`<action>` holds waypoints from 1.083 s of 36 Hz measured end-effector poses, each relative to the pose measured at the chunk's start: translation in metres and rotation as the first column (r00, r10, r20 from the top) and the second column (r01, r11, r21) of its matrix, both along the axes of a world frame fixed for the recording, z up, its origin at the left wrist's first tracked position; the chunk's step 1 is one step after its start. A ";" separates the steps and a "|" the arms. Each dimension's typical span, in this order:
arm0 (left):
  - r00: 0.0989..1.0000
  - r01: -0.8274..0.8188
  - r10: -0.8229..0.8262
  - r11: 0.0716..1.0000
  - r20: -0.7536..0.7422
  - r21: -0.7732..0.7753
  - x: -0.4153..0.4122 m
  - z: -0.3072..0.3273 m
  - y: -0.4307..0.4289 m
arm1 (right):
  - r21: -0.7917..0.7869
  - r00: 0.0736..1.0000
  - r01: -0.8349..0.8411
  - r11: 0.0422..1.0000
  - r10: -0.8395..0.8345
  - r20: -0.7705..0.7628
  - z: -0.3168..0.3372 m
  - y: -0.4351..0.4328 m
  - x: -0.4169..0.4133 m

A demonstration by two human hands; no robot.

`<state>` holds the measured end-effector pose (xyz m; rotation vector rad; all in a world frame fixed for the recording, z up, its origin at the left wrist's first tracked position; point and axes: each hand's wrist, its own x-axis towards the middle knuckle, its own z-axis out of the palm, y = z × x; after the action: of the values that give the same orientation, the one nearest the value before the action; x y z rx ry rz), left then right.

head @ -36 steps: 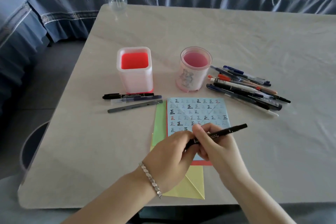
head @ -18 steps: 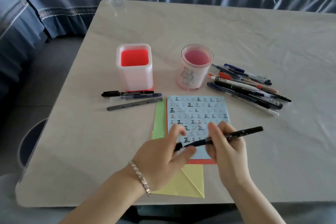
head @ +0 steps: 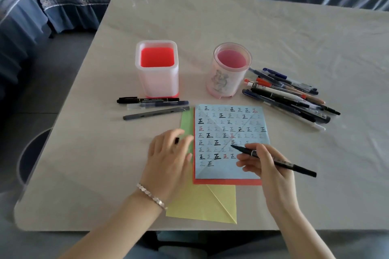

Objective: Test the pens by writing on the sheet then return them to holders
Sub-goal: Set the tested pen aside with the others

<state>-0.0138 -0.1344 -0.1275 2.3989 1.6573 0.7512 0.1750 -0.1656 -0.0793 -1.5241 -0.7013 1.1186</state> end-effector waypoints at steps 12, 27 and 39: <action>0.900 0.361 -0.401 0.905 -0.169 -0.224 0.006 -0.014 -0.041 | 0.103 0.962 0.095 0.990 -0.118 0.248 -0.017 0.005 -0.018; 0.933 0.335 -0.353 0.920 -0.064 -0.202 0.007 -0.017 -0.042 | 0.204 0.840 0.110 0.973 -0.201 0.504 -0.053 0.008 -0.034; 0.935 0.338 -0.352 0.923 -0.048 -0.185 0.007 -0.017 -0.043 | 0.199 0.852 0.067 0.978 -0.160 0.498 -0.052 0.006 -0.035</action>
<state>-0.0065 -0.1769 -0.1440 2.5207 1.2107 0.4380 0.1399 -0.1593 -0.1312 -1.6995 -1.0250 0.5346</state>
